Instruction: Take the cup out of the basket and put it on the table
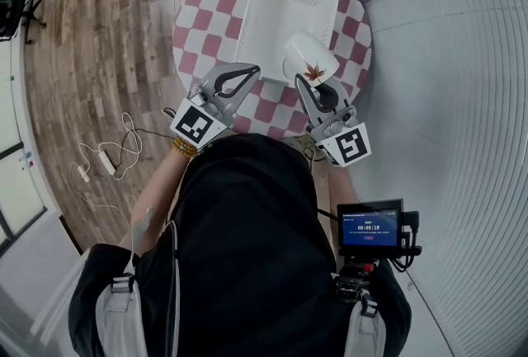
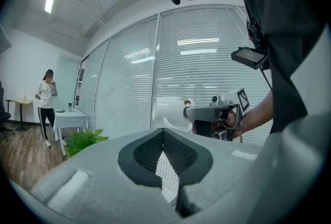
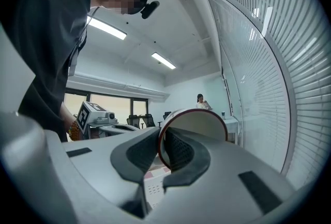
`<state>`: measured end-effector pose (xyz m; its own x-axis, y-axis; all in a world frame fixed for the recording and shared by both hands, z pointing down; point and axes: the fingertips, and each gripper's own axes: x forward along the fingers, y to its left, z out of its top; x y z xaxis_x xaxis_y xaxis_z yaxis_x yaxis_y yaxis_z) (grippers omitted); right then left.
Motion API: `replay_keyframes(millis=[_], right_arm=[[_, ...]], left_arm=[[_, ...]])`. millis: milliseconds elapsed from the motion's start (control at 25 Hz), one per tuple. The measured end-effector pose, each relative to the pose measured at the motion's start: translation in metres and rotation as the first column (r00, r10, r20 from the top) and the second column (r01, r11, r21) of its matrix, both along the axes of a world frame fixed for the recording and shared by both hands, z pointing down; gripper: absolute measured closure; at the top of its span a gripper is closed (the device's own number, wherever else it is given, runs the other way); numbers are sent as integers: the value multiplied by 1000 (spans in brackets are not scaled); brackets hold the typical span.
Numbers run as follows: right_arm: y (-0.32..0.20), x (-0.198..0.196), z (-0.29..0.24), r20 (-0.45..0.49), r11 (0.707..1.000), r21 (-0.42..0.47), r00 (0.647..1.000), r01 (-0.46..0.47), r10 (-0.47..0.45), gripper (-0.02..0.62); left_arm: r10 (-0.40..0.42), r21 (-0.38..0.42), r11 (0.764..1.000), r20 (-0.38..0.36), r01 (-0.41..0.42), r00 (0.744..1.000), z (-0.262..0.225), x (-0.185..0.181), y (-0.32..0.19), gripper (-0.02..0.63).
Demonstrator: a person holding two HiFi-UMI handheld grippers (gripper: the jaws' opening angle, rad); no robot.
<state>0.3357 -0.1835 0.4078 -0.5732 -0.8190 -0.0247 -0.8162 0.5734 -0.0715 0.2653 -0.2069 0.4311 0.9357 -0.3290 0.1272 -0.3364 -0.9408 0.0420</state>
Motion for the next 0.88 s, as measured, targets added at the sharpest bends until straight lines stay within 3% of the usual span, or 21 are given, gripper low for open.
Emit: replay_keyframes(millis=[880], right_arm=[[4,-3,13,5,999,-33,999,33,-32,557]], left_arm=[[-23,-3,1000,10,23,1000,6,-6,5,601]])
